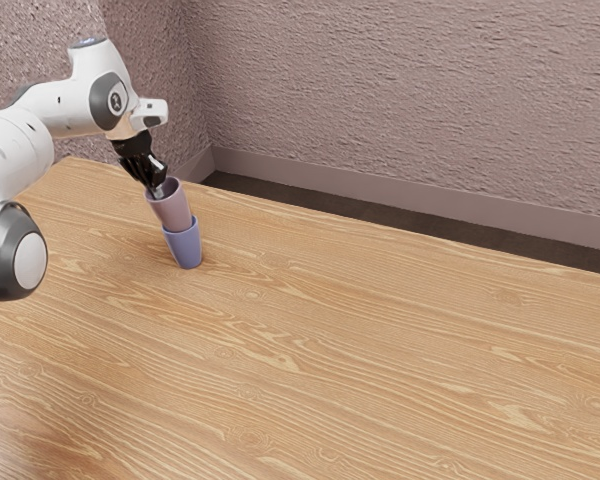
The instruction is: Place the right cup onto the left cup
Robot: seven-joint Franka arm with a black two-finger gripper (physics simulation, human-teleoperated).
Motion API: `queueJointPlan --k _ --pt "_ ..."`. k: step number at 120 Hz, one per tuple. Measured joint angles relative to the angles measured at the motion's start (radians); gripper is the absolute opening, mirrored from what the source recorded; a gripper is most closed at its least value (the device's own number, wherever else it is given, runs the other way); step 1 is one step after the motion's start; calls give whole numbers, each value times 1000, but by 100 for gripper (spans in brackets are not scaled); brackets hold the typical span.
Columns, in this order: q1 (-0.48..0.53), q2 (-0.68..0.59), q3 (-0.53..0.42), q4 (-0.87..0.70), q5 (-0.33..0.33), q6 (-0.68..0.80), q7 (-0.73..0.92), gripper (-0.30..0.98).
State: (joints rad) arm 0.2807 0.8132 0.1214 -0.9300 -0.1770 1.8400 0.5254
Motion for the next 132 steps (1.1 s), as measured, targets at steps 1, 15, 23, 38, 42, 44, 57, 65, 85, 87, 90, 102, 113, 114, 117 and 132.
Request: queueJointPlan --k 1,15,23,38,42,44,57,65,85,87,90,102,113,114,117,132 --pt "0 0 0 0 -1 0 0 -7" --pt "0 0 0 -1 -17 -2 2 19" --pt "0 -1 1 -2 -21 -4 3 33" --pt "-4 -25 1 -16 -25 -8 3 49" --pt "-8 -48 1 -39 -25 -9 3 52" --pt "-11 -62 1 -57 -24 -9 3 53" --pt "-48 -180 2 -185 -18 -9 0 59" --pt "-70 -252 3 -260 -16 -8 -2 62" --pt "-134 -451 13 -463 -10 -10 -7 65" --pt "-141 -469 13 -480 -4 -9 -8 66" --pt "-152 -497 13 -505 10 -9 -8 66" --pt "-185 -606 14 -617 58 -9 -15 67" --pt "-223 -705 14 -706 108 -12 -37 68" --pt "-225 -712 13 -713 112 -13 -40 68" --pt "-234 -735 13 -734 121 -15 -48 68" --pt "-268 -836 8 -831 165 -22 -93 68"
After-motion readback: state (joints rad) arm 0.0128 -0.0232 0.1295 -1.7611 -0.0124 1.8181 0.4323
